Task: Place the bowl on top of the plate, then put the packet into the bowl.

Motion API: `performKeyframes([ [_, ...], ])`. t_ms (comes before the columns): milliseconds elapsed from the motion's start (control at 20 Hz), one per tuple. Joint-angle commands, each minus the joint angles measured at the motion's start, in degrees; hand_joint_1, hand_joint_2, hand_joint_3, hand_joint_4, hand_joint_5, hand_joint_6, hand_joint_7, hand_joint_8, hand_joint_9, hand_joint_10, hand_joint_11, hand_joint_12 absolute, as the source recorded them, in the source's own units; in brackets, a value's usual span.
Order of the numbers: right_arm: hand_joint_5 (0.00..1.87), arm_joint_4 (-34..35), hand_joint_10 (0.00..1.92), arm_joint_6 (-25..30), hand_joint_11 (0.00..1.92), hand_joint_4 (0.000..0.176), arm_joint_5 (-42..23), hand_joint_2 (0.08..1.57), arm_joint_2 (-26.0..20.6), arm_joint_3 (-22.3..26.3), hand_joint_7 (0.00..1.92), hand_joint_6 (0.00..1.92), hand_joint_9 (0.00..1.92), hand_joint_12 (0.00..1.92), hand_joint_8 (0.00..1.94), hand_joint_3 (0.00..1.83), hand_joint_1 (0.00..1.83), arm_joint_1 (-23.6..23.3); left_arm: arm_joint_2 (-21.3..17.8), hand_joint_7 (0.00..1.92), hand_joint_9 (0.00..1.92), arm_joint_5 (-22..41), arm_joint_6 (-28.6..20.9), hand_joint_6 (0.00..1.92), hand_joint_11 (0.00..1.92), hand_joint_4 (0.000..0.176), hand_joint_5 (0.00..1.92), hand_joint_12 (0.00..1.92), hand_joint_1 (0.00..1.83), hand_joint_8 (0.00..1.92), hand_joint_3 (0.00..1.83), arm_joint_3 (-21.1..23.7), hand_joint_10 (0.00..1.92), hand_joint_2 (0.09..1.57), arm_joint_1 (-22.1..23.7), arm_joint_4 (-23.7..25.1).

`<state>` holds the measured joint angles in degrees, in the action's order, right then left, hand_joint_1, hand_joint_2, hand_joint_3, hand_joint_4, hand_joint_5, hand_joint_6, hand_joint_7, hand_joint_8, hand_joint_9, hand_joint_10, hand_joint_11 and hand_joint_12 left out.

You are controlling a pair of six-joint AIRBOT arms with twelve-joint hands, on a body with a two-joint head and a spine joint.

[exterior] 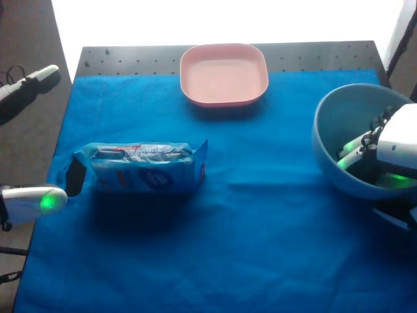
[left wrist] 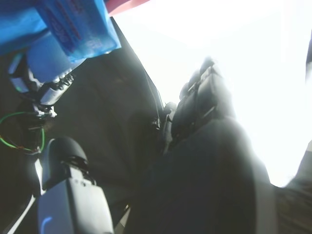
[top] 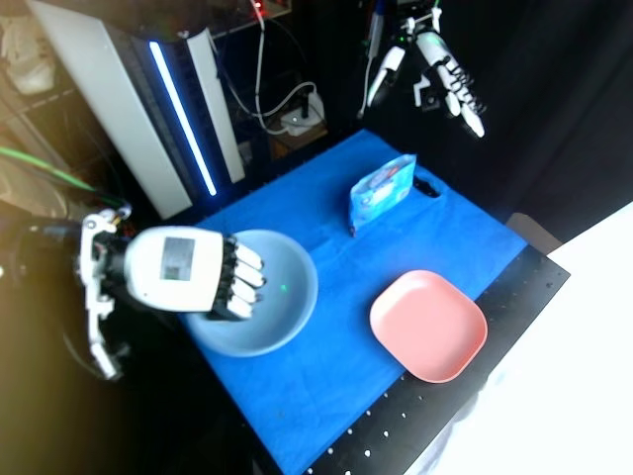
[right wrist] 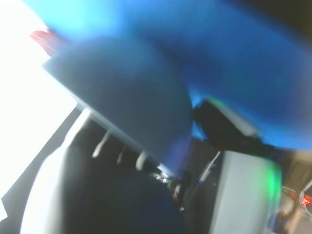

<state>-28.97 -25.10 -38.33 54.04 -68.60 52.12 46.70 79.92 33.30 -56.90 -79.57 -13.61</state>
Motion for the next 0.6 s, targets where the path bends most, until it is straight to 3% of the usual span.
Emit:
performKeyframes([
  [0, 0.68, 2.45, 1.92, 0.05, 1.23, 0.000, -5.48, 0.82, 0.15, -0.35, 0.83, 1.87, 1.22, 1.92, 1.94, 1.17, 1.12, -0.72, 0.20, 0.00, 0.00, 7.55, -0.41, 0.00, 0.04, 0.143, 0.00, 0.02, 0.56, 0.00, 0.01, -0.27, 0.00, 0.94, 0.58, -0.79],
  [250, 0.65, 2.49, 1.92, 0.05, 1.28, 0.000, -6.02, 0.84, 0.11, -0.56, 0.82, 1.87, 1.26, 1.92, 1.94, 1.13, 1.11, -1.81, 0.50, 0.00, 0.00, 7.46, -0.54, 0.00, 0.04, 0.137, 0.01, 0.02, 0.57, 0.00, 0.00, -0.44, 0.00, 0.93, 0.58, -0.79],
  [300, 0.71, 2.49, 1.92, 0.05, 1.33, 0.000, -6.40, 0.75, 0.06, -0.59, 0.90, 1.89, 1.35, 1.92, 1.94, 1.29, 1.13, -2.30, 0.54, 0.00, 0.00, 7.46, -0.60, 0.00, 0.04, 0.131, 0.00, 0.03, 0.59, 0.00, 0.01, -0.44, 0.00, 0.94, 0.58, -0.79],
  [450, 0.76, 2.51, 1.92, 0.05, 1.42, 0.000, -8.38, 0.69, -0.03, -0.76, 0.98, 1.91, 1.42, 1.92, 1.94, 1.40, 1.16, -4.63, 0.55, 0.00, 0.00, 7.49, -0.63, 0.00, 0.04, 0.142, 0.00, 0.03, 0.58, 0.00, 0.01, -0.44, 0.00, 0.95, 0.57, -0.79],
  [500, 0.76, 2.58, 1.92, 0.05, 1.42, 0.000, -8.91, 0.69, -0.03, -0.86, 0.98, 1.91, 1.42, 1.92, 1.94, 1.40, 1.16, -5.36, 0.55, 0.00, 0.00, 7.51, -0.63, 0.00, 0.04, 0.142, 0.00, 0.03, 0.58, 0.00, 0.01, -0.44, 0.00, 0.95, 0.57, -0.79],
  [550, 0.76, 2.78, 1.92, 0.04, 1.44, 0.000, -9.54, 0.69, 0.01, -0.97, 0.99, 1.91, 1.41, 1.92, 1.94, 1.41, 1.16, -6.17, 0.55, 0.00, 0.00, 7.55, -0.64, 0.00, 0.05, 0.131, 0.01, 0.03, 0.58, 0.00, 0.01, -0.44, 0.00, 0.95, 0.57, -0.79],
])
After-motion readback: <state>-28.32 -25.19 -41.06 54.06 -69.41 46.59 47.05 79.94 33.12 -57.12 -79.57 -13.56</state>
